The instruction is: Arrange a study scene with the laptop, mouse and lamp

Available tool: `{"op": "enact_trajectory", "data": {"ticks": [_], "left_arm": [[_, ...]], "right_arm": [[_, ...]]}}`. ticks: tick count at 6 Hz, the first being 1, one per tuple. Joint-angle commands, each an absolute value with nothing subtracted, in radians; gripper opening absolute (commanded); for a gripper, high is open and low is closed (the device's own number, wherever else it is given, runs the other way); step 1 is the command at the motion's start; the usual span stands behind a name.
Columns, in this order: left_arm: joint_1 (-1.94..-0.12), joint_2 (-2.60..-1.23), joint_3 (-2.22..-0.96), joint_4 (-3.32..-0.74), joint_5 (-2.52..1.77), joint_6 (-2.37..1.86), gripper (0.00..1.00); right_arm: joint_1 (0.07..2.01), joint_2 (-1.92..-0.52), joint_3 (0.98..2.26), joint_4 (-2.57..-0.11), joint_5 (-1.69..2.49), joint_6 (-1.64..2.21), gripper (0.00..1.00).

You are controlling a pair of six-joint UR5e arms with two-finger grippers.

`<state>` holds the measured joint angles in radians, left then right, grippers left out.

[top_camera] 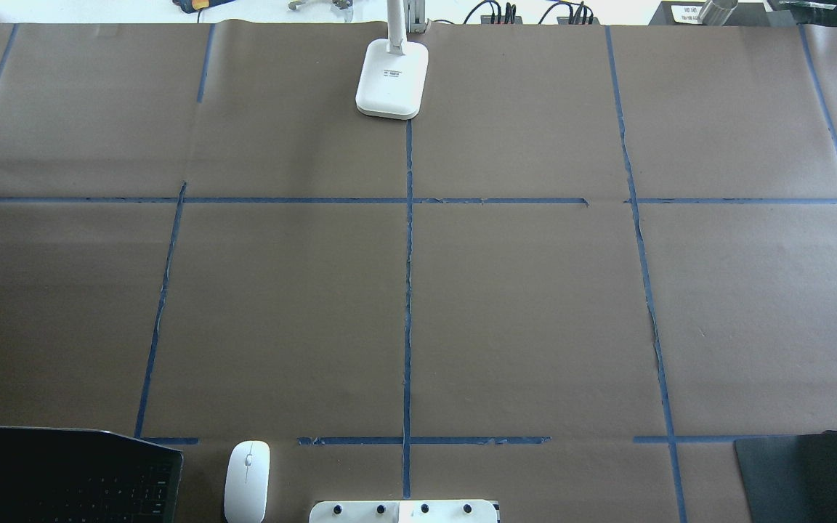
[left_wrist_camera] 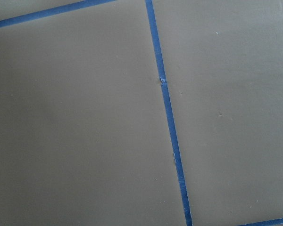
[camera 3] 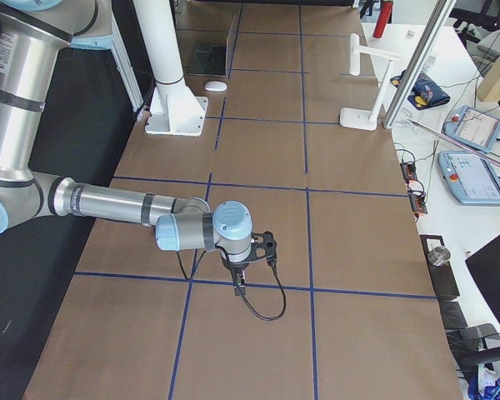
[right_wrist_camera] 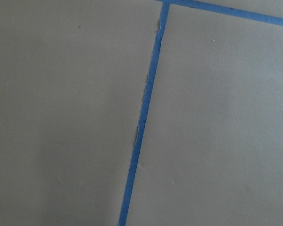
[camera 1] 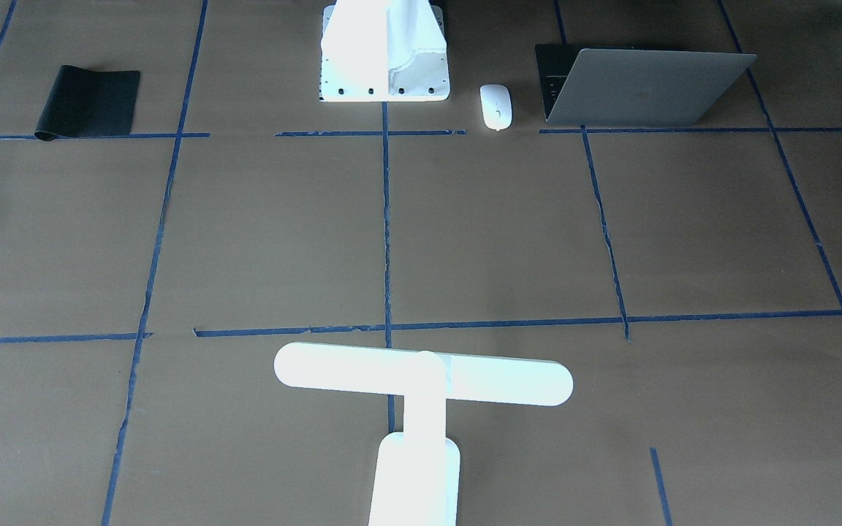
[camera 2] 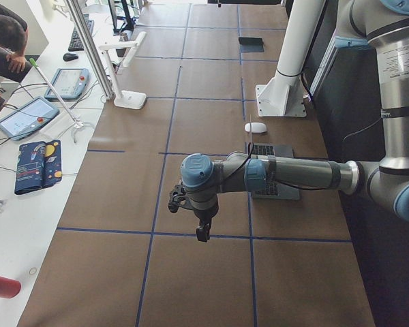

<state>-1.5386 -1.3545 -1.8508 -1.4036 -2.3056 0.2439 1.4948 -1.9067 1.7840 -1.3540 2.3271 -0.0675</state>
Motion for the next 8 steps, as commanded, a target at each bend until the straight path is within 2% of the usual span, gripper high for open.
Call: {"op": "enact_trajectory", "data": {"ticks": [1,5,8], "left_arm": [[-1.537,-1.353,-1.852,-1.404,-2.306,0.245,1.00],[-1.536,-1.388,-1.867,-1.410,-2.309,0.238,1.00],[-1.539,-1.434,-1.968,-1.420,-2.421,0.186,1.00]], "right_arm": [[1.496,-1.907,1.784,-1.355,2.327,-0.067,1.00],[1.496,-1.905,1.792,-1.353,2.333,-0.064,1.00],[1.496,-1.904,1.793,-1.351,2.333,-0.066,1.00]]}}
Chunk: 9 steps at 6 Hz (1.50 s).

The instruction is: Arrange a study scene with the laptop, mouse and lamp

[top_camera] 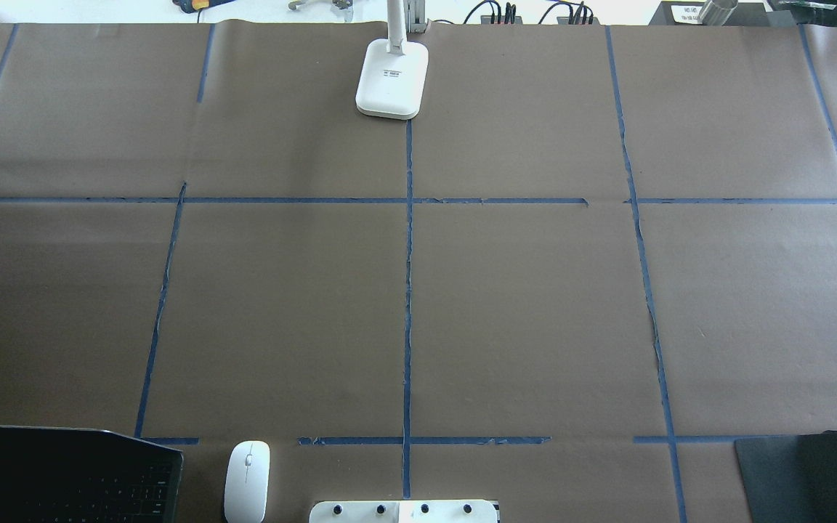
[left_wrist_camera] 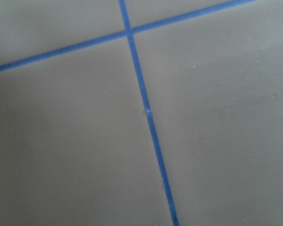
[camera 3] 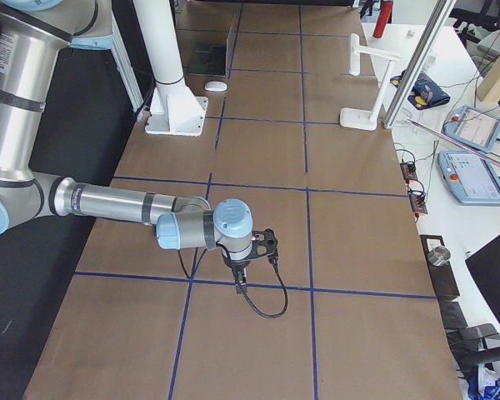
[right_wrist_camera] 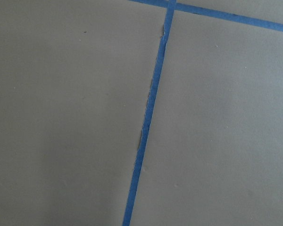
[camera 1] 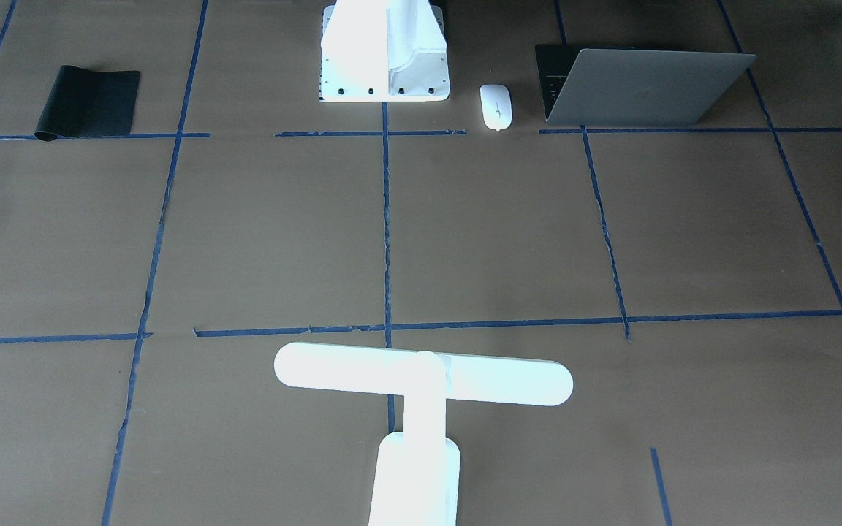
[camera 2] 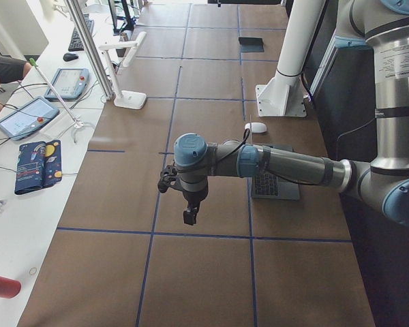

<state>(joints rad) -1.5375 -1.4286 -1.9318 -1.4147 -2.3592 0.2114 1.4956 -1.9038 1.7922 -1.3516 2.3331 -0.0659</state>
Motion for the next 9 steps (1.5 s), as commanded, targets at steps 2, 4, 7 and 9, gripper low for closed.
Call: {"op": "enact_trajectory", "data": {"ticks": [2,4,7,9], "left_arm": [[-1.510,-1.413,-2.096,-1.442,-2.428,0.184,1.00],[-1.323,-1.405,-2.266,-1.430,-2.430,0.161,1.00],[-1.026,-1.373,-2.419,-1.462,-2.416,0.174,0.96],[-1.016,-1.338,-2.419,-1.474,-2.415,0.580,1.00]], "right_arm": [[1.496,-1.904,1.792,-1.353,2.333,-0.066,1.00],[1.496,-1.905,1.792,-1.353,2.333,-0.066,1.00],[1.496,-1.904,1.790,-1.353,2.332,-0.066,1.00],[1.496,-1.904,1.789,-1.353,2.332,-0.066,1.00]]}}
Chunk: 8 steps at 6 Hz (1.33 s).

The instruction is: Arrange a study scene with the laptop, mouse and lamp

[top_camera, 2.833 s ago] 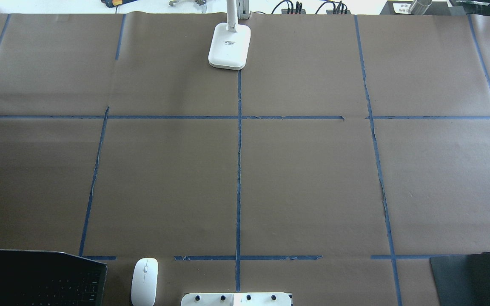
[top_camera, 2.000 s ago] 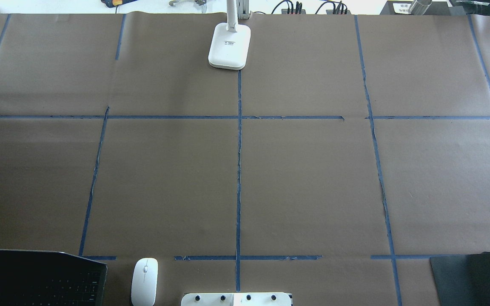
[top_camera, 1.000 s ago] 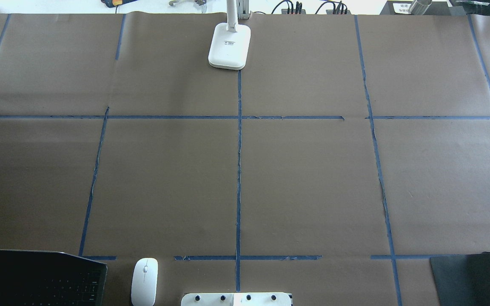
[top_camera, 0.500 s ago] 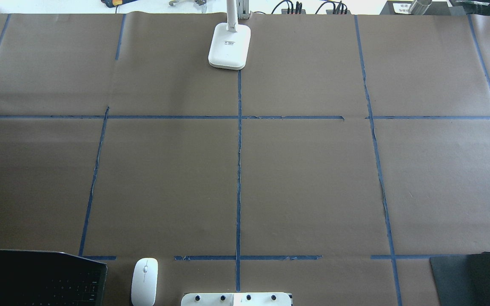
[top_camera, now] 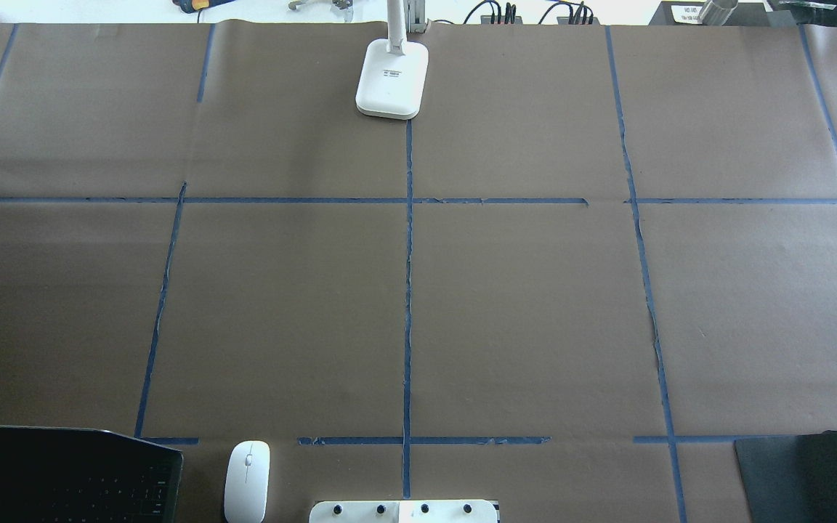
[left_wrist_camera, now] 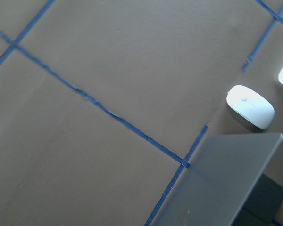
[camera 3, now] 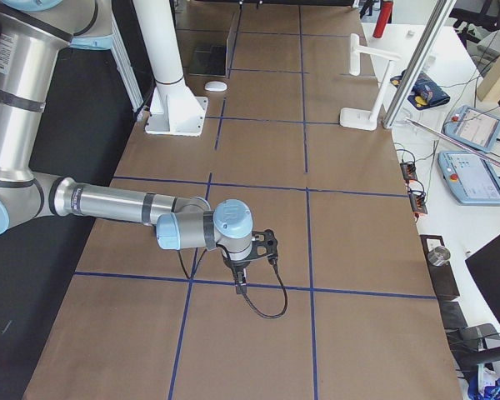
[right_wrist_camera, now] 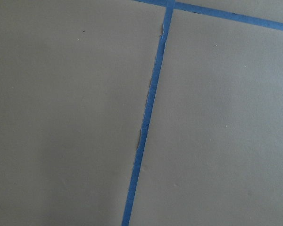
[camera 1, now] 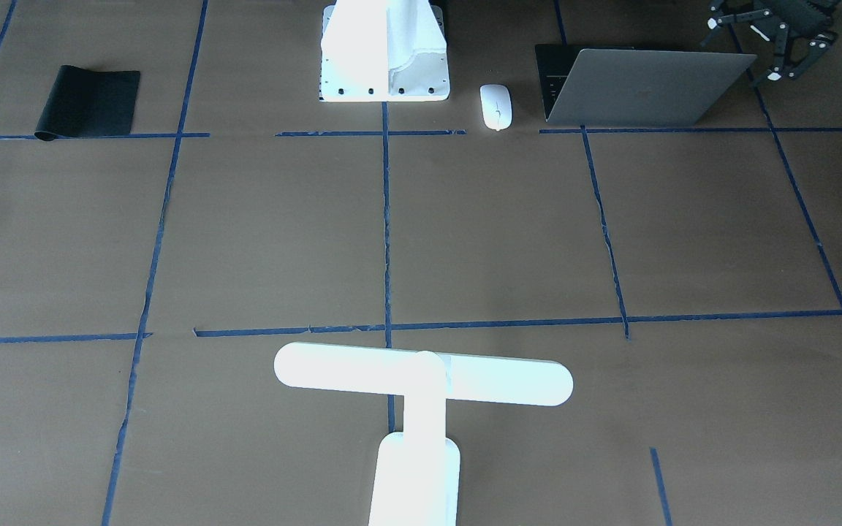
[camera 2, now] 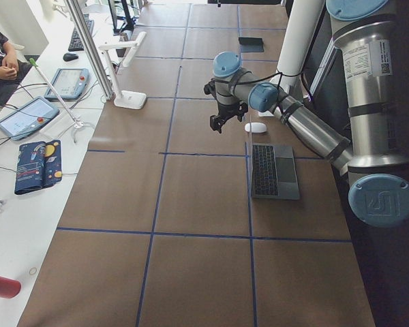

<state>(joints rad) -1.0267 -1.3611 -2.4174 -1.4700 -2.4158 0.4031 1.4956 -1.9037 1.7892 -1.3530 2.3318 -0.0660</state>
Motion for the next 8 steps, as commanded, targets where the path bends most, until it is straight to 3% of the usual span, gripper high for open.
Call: {"op": "enact_trajectory", "data": {"ticks": [1,8], "left_arm": [[-0.987,-1.327,-2.419,-1.474,-2.413,0.624,1.00],[-0.753,-1.281,-2.379,-1.486,-2.332,0.597,1.00]], "right_arm": [[1.496,-1.904,1.789,-1.353,2.332,-0.066,1.00],[1.496,-1.905,1.783,-1.355,2.330,-0.069,1.00]]}}
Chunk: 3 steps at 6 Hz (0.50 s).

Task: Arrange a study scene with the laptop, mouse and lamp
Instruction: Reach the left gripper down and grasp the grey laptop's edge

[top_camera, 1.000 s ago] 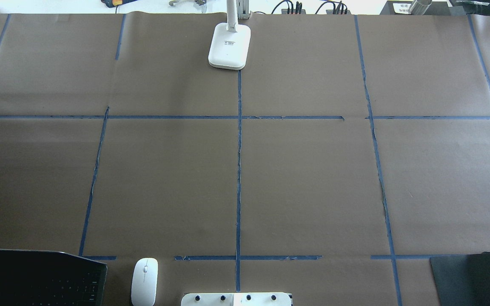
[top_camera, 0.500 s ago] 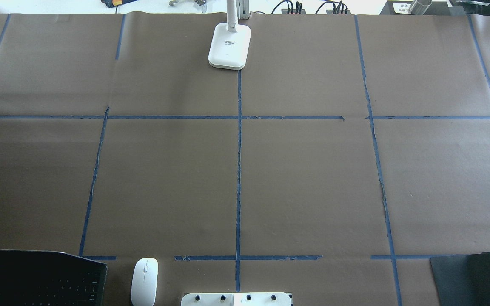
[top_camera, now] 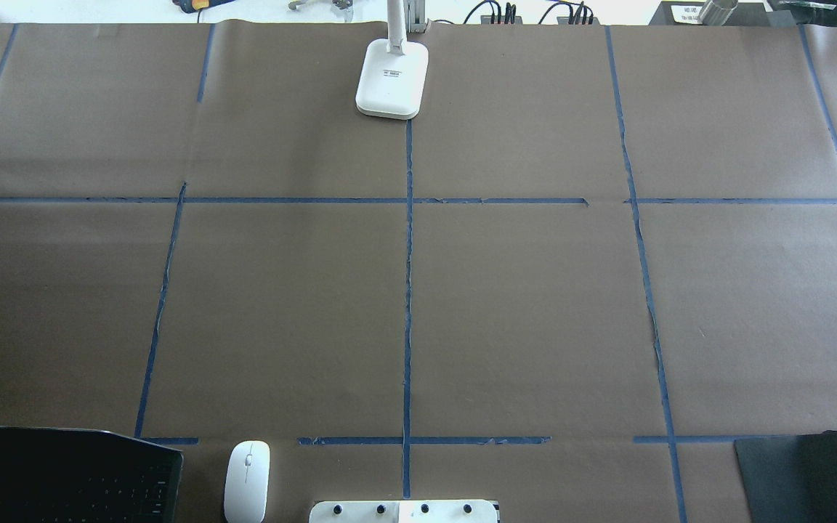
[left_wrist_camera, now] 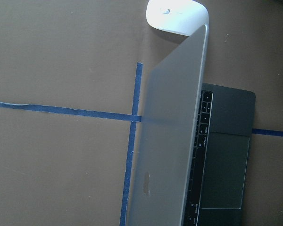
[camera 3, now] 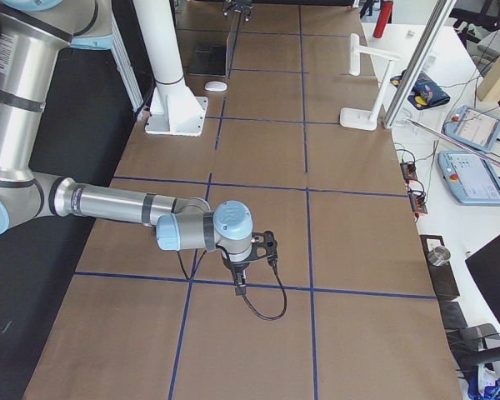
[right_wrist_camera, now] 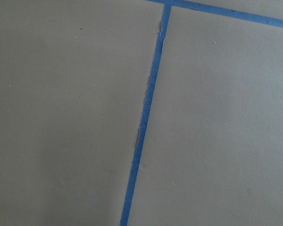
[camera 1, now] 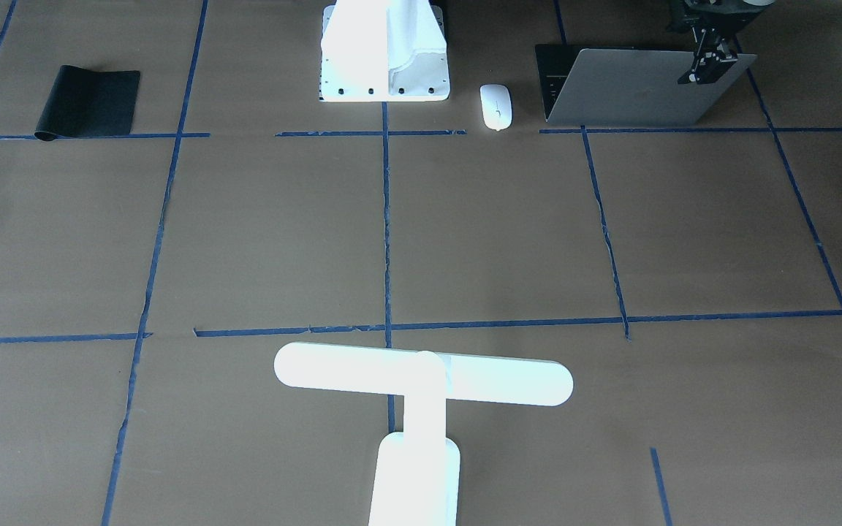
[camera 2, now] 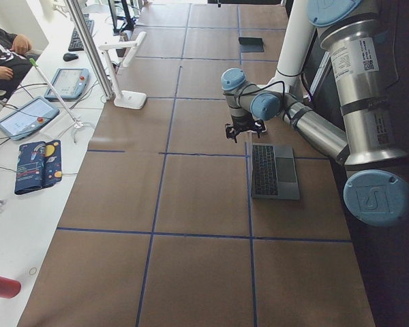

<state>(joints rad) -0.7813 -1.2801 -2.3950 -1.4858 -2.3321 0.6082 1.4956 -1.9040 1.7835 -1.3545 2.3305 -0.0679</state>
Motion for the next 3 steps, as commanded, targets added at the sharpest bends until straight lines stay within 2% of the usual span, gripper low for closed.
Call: {"op": "enact_trajectory", "data": {"ticks": [1,2,3], "left_arm": [[-0.741,-1.285,-2.361,-1.488,-2.332,0.597,0.99],[-0.736,-1.302,-2.335,-1.488,-2.332,0.597,0.80],[-0.736,-1.343,-2.304,-1.488,-2.333,0.598,0.43]], "right_arm": [[1.496,-1.905,1.782,-1.355,2.326,-0.069,1.00],[1.496,-1.907,1.782,-1.355,2.324,-0.071,1.00],[1.496,-1.908,1.782,-1.353,2.324,-0.071,1.00]]}}
